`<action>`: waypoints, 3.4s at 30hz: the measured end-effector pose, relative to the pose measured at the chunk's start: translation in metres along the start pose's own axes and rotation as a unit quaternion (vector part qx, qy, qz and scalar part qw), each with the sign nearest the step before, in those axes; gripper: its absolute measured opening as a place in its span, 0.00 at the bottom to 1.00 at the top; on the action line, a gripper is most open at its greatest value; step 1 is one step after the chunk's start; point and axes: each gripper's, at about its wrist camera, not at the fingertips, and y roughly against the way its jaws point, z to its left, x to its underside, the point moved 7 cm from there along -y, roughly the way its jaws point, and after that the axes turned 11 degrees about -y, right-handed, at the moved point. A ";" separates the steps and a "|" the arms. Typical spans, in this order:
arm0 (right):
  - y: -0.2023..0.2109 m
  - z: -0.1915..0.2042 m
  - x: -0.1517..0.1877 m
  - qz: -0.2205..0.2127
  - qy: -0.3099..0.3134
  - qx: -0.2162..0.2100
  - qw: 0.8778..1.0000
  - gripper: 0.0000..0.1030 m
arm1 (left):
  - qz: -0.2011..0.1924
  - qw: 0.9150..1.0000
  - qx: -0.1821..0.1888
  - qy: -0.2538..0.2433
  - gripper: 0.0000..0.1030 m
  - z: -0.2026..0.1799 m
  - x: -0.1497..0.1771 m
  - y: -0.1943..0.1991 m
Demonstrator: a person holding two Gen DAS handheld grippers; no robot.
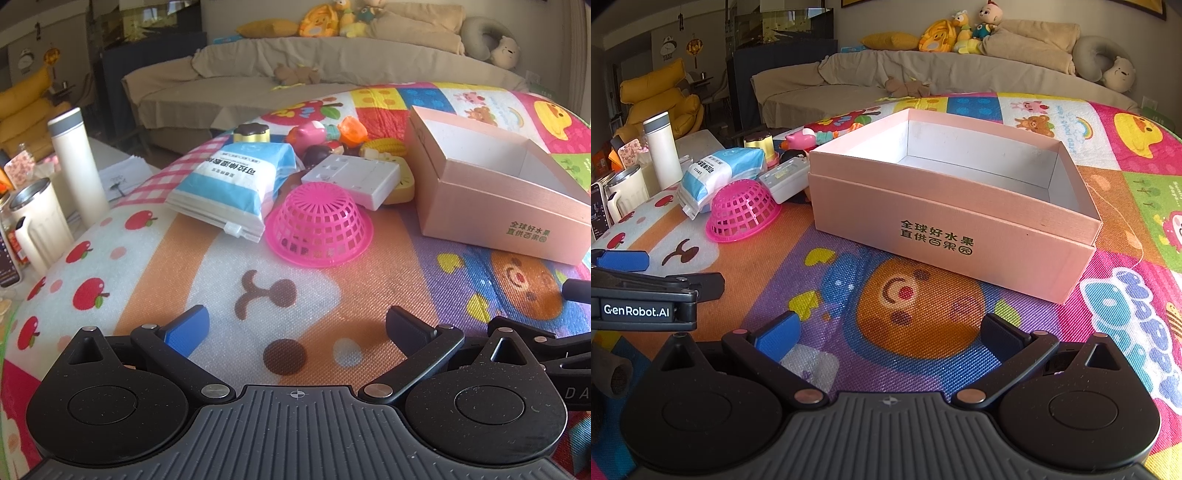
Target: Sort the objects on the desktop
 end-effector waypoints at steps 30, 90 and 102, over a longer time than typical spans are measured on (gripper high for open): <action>-0.178 0.101 -0.246 0.096 -0.045 -0.001 0.994 0.58 | -0.027 0.999 0.041 0.009 1.00 0.064 -0.041 -0.016; -0.009 0.060 -0.036 0.079 0.060 -0.111 0.989 0.27 | 0.023 0.998 0.008 -0.060 1.00 0.022 -0.008 0.023; 0.027 0.016 -0.018 0.076 0.075 -0.064 0.992 0.26 | 0.003 0.996 0.047 -0.072 0.98 -0.021 -0.030 -0.011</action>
